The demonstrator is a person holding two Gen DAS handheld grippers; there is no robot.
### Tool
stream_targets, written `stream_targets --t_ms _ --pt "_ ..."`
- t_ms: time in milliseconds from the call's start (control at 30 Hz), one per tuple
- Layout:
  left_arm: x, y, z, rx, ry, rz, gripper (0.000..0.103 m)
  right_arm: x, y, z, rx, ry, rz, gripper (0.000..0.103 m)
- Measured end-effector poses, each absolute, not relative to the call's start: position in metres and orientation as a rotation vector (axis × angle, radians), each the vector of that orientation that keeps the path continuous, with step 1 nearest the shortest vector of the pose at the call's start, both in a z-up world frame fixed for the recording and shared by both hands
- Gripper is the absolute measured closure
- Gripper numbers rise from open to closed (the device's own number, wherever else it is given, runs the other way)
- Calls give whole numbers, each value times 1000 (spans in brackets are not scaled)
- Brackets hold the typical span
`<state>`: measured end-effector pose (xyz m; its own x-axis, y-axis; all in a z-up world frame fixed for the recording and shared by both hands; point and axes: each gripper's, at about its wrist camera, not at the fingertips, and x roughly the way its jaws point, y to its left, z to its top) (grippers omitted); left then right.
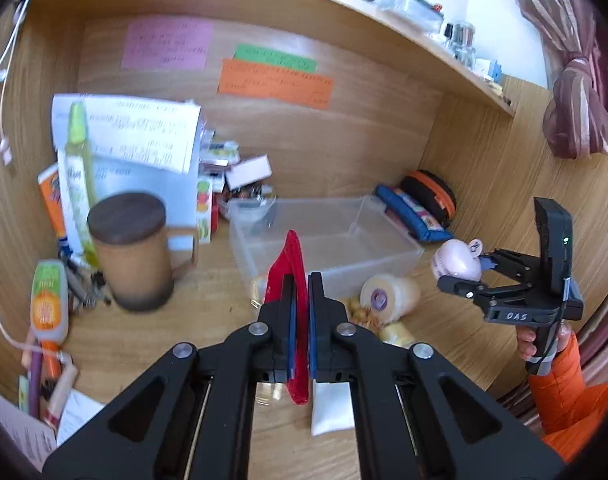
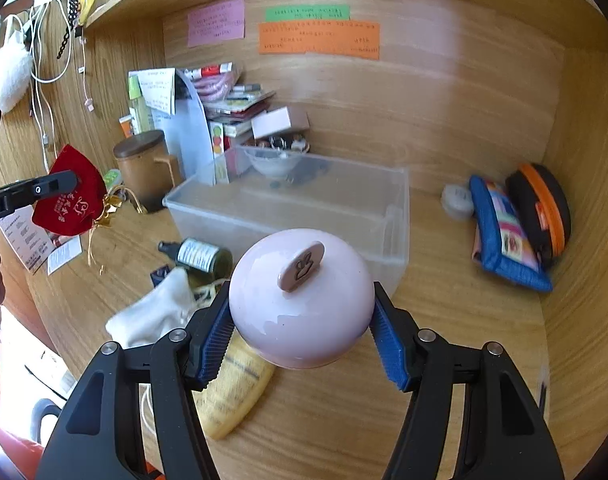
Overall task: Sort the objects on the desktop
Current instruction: 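Carry both items over the clear bin and open both tools to drop them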
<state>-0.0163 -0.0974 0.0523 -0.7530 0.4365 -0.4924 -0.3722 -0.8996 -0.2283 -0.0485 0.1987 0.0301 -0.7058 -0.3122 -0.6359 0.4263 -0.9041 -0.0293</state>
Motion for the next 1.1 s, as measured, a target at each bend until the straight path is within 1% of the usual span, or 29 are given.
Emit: stream_targets --t_ms 433,600,800,1100 --pt "-70 -72 96 -675 -123 2557 100 -109 191 54 904 233 -2519 43" --pt "-99 -62 101 -683 -118 2548 100 -136 187 58 925 251 -2494 43" --pt "-140 -47 84 -771 -112 2524 100 -176 177 44 1012 283 -2447 43" --pt "-194 -34 34 -967 -85 2465 100 -228 146 7 1176 398 -2333 43"
